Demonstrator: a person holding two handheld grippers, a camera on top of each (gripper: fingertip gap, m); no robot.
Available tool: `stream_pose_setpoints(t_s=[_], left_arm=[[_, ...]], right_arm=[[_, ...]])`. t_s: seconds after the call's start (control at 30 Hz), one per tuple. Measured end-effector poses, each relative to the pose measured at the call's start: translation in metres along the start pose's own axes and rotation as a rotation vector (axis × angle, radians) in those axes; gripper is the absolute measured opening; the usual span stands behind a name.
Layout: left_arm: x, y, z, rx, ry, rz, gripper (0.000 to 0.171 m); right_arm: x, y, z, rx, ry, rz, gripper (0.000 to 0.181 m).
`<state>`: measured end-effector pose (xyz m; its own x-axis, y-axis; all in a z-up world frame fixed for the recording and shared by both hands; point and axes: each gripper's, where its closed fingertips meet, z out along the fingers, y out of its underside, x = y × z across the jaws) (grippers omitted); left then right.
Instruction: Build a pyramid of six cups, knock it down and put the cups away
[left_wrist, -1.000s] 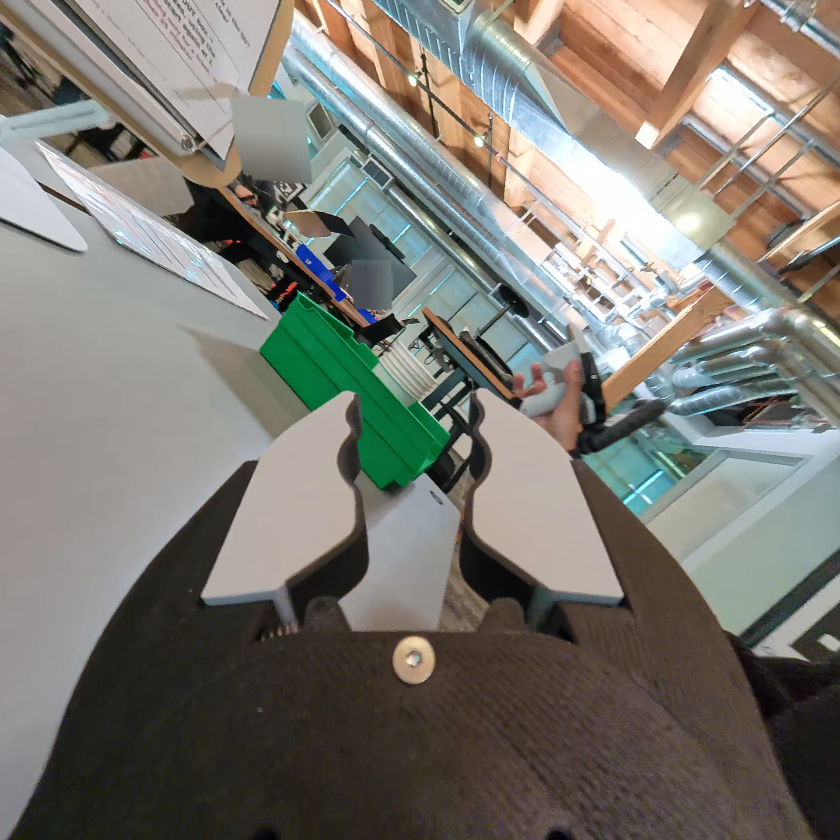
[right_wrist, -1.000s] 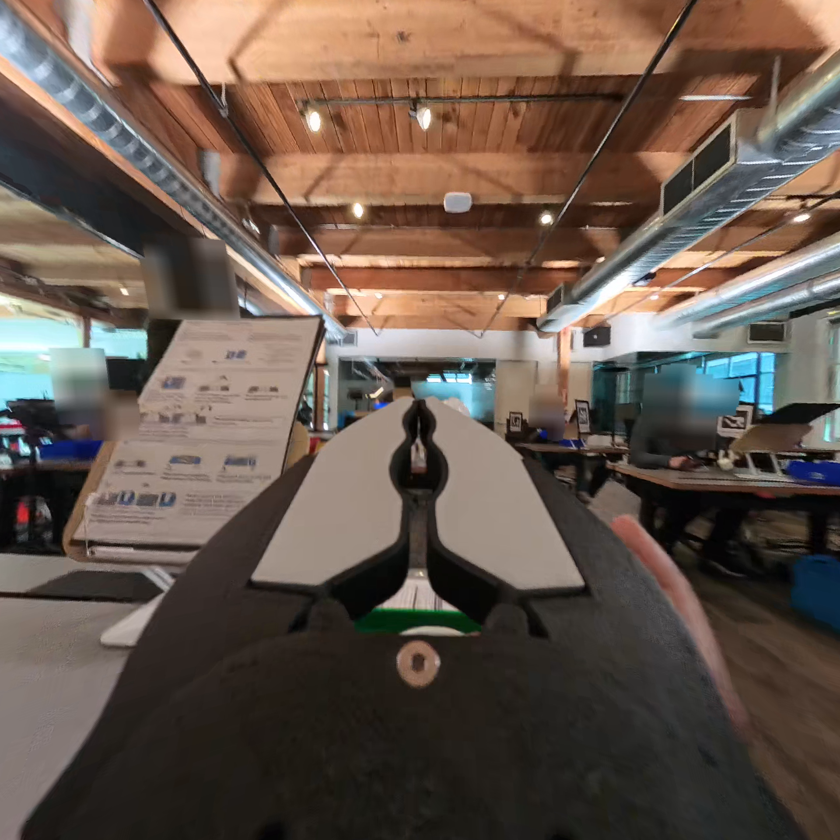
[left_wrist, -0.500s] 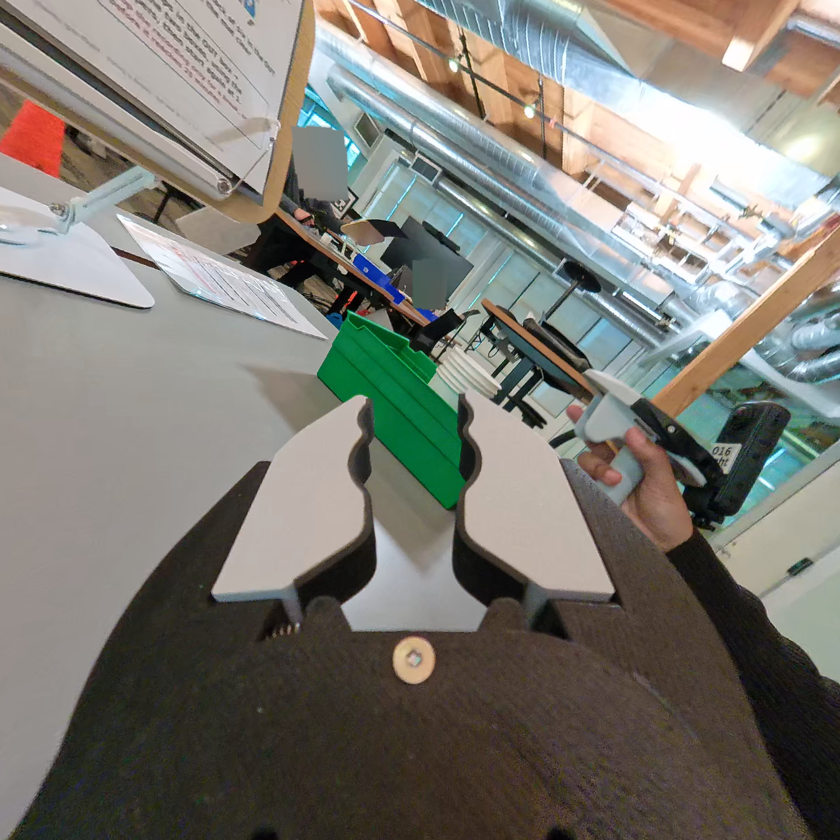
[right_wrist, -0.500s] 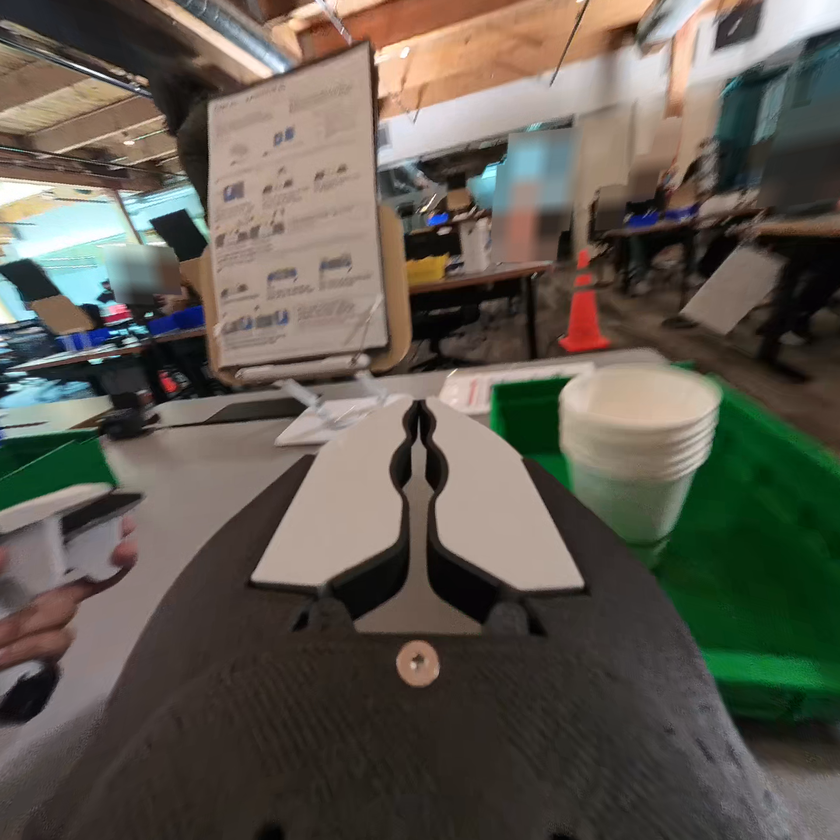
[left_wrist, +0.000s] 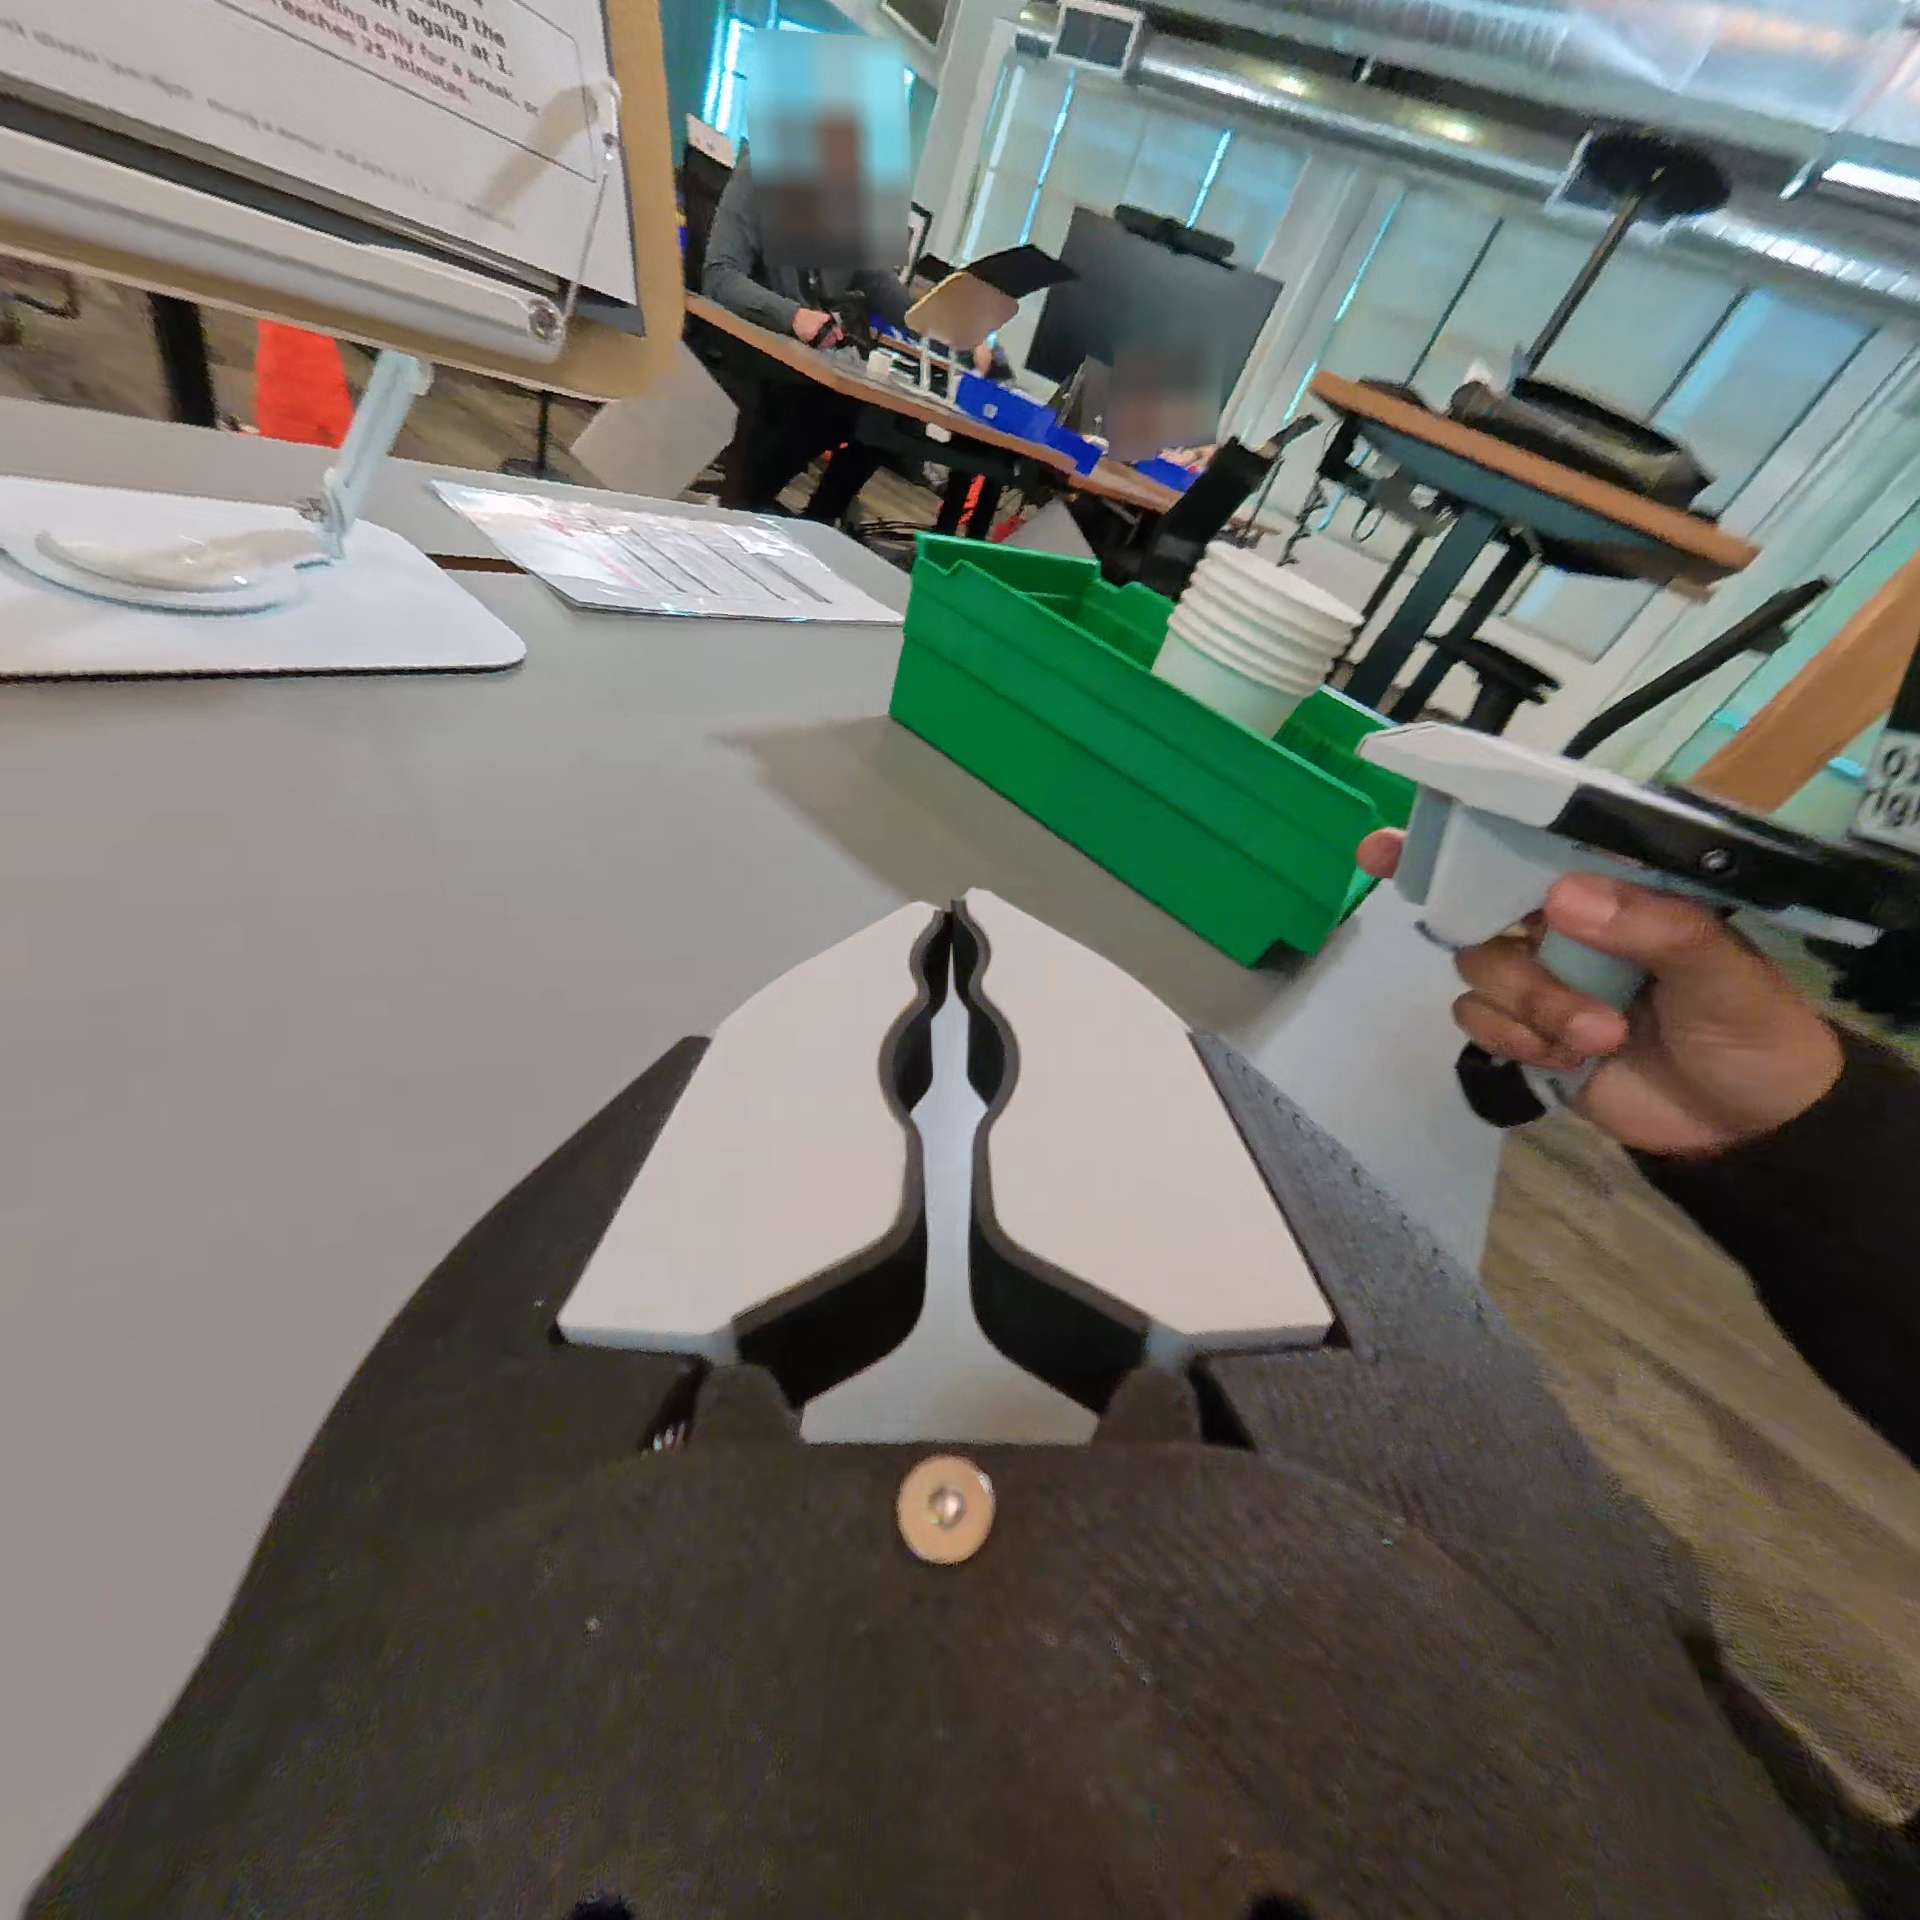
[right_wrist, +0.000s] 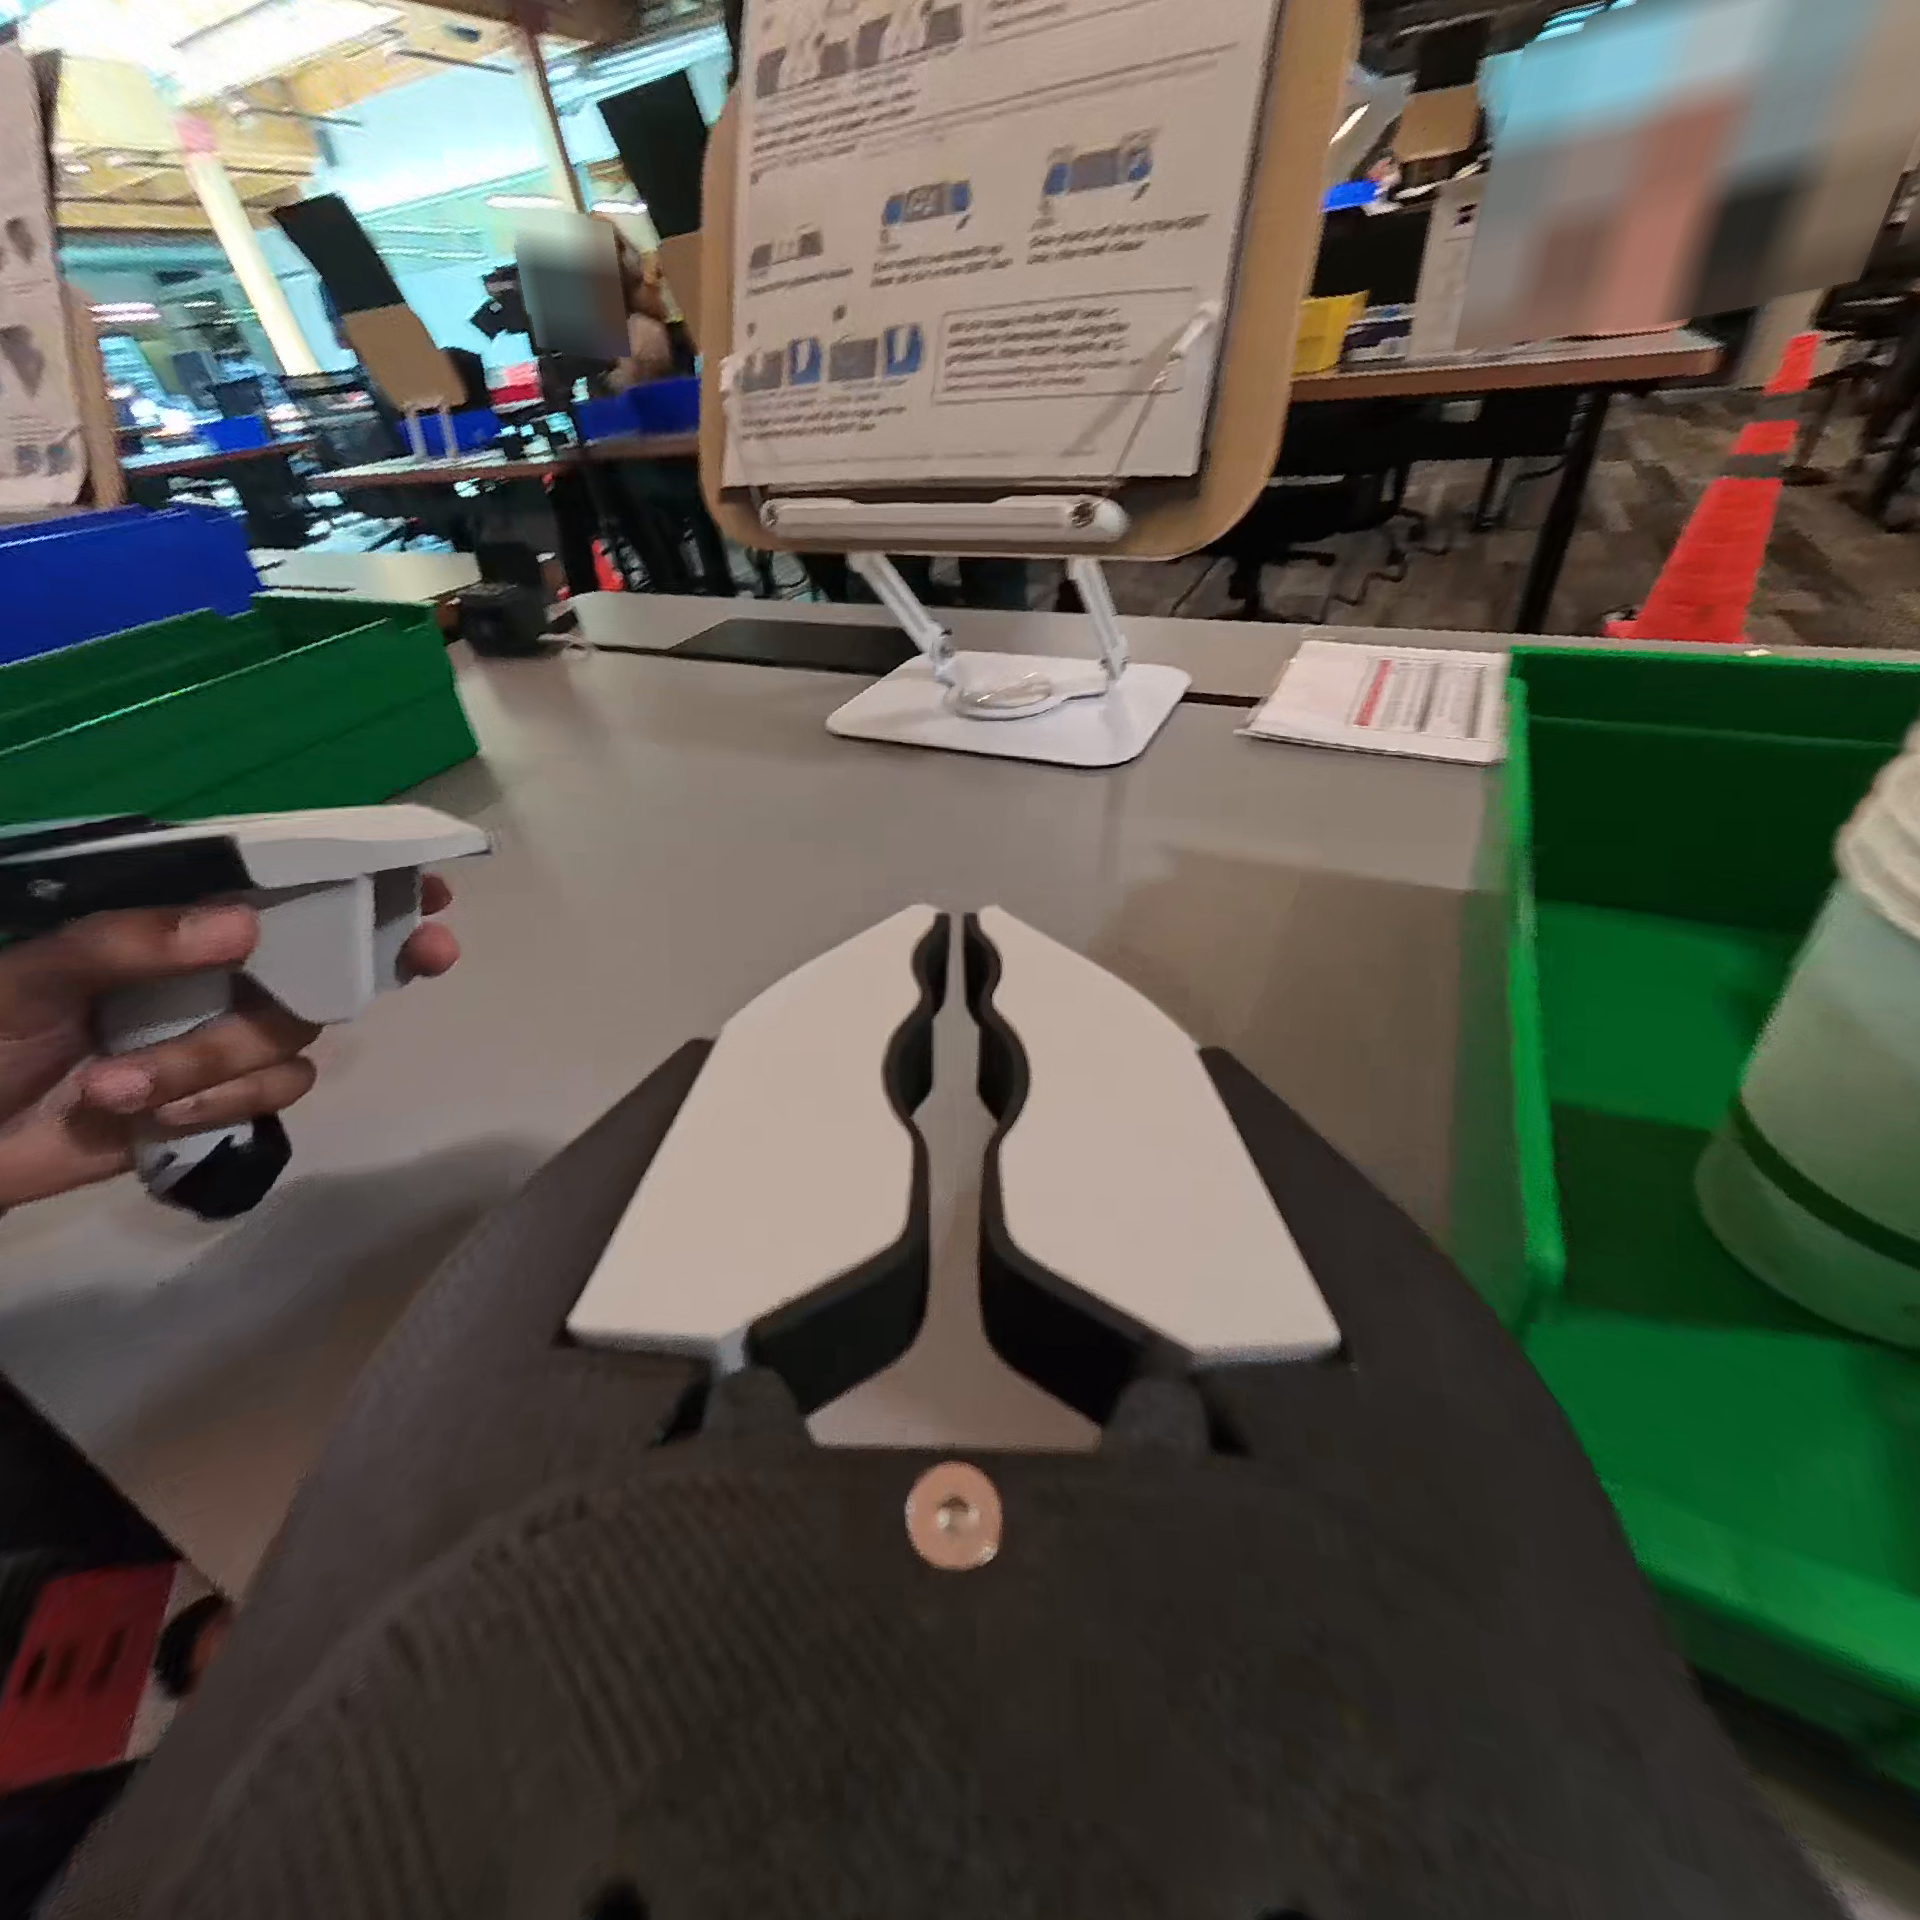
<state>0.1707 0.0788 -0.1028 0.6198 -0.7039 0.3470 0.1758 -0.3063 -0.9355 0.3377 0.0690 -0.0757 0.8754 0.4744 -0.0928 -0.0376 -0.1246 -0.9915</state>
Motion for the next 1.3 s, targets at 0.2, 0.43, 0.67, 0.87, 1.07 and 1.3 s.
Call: stream_pose_setpoints(t_s=[0.2, 0.43, 0.67, 0.87, 1.07, 1.3], left_arm=[[-0.016, -0.001, -0.017, -0.001, -0.100, 0.102, 0.000], [-0.046, -0.023, -0.047, 0.116, -0.236, 0.053, 0.000], [-0.057, -0.018, -0.047, 0.097, -0.244, -0.019, 0.000], [-0.053, -0.010, -0.039, 0.048, -0.221, -0.020, 0.001], [-0.051, -0.006, -0.036, 0.036, -0.194, -0.079, 0.001], [-0.048, -0.002, -0.034, 0.020, -0.195, -0.059, 0.001]], right_arm=[[-0.025, 0.025, 0.025, -0.135, -0.114, -0.012, 0.032], [-0.034, 0.019, 0.033, -0.103, -0.077, -0.180, 0.033], [0.015, -0.030, 0.006, 0.108, 0.102, -0.203, 0.051], [0.138, -0.070, -0.077, 0.333, 0.408, -0.027, 0.062], [0.257, -0.028, -0.130, 0.191, 0.677, 0.099, 0.074], [0.288, 0.047, -0.122, -0.112, 0.645, 0.243, 0.063]])
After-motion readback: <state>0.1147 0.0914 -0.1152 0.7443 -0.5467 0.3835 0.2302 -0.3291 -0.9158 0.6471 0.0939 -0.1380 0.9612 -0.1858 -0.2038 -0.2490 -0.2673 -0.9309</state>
